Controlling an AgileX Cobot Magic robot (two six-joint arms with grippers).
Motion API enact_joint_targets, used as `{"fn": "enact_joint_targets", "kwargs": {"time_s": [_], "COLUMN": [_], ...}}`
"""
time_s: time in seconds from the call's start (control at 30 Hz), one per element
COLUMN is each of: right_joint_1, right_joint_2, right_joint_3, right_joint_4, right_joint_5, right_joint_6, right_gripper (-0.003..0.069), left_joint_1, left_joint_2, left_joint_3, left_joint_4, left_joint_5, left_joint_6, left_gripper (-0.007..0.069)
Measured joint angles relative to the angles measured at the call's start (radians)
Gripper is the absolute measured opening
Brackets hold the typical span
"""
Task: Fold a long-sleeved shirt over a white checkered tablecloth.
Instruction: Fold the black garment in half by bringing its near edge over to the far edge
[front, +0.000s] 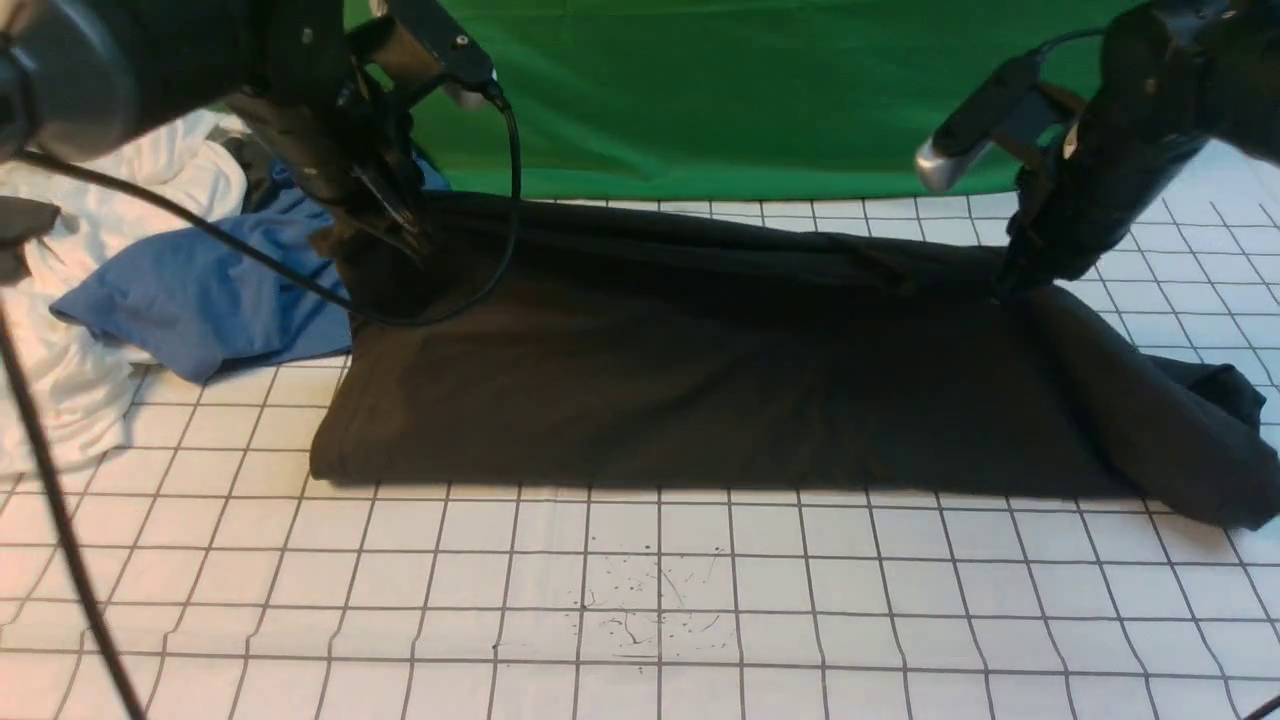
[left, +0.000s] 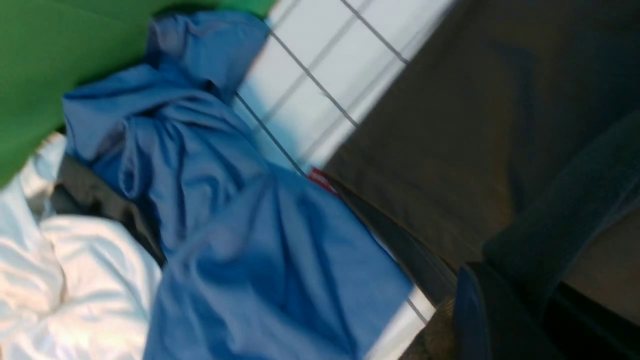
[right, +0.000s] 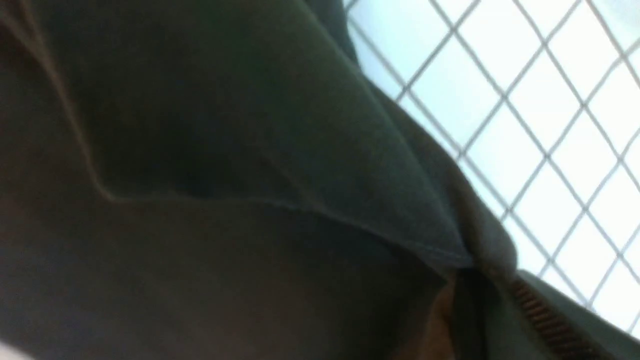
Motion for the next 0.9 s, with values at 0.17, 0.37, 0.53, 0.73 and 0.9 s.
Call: {"fn": "enact_joint_targets", "kwargs": {"time_s": [0.17, 0.37, 0.53, 0.73, 0.9], "right_joint_1": [0.000, -0.001, -0.017, -0.059, -0.092], "right_joint_2": [0.096, 0.155, 0.160, 0.160, 0.160], "right_joint_3": [-0.090, -0.136, -0.140, -0.142, -0.143], "right_joint_4": [-0.001, -0.002, 0.000, -0.009, -0.036], "right_joint_5": [-0.003, -0.057, -0.118, -0.170, -0.177], "right_joint_6": [-0.005, -0.005, -0.005, -0.004, 0.042], "right_gripper": [0.0049, 0.0049, 0.0049, 0.0120, 0.0340], "left_joint_1": [0.026, 0.059, 0.066, 0.079, 0.088], "left_joint_2": [0.095, 0.180, 0.202, 0.224, 0.228], "left_joint_3": [-0.065, -0.079, -0.084, -0.085, -0.085], "left_joint_4": [0.000, -0.007, -0.007, -0.030, -0.028], "left_joint_5": [-0.050, -0.148, -0.198, -0.269, -0.275], "left_joint_6": [0.005, 0.006, 0.008, 0.008, 0.008], "left_gripper": [-0.0027, -0.0027, -0.0027, 0.0022, 0.0169]}}
